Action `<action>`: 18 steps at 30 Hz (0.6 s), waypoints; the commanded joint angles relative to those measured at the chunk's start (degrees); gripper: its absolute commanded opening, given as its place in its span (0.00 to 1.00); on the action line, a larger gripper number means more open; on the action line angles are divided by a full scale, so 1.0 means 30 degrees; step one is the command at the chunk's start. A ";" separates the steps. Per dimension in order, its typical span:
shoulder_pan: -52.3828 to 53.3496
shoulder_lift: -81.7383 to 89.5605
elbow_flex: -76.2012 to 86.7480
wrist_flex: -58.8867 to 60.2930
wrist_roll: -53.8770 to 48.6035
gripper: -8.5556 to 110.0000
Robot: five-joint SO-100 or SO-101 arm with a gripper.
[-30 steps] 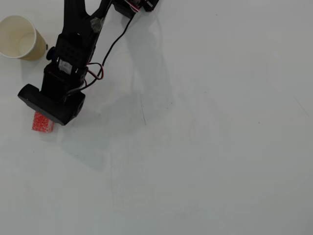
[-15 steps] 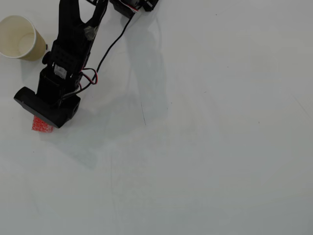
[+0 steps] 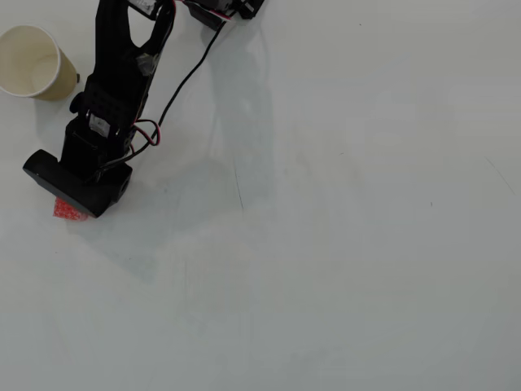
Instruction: Pick up the cube and drop it in the cup.
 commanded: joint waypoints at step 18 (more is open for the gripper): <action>0.0820 -0.1055 -0.5215 -0.0732 -0.0205 0.37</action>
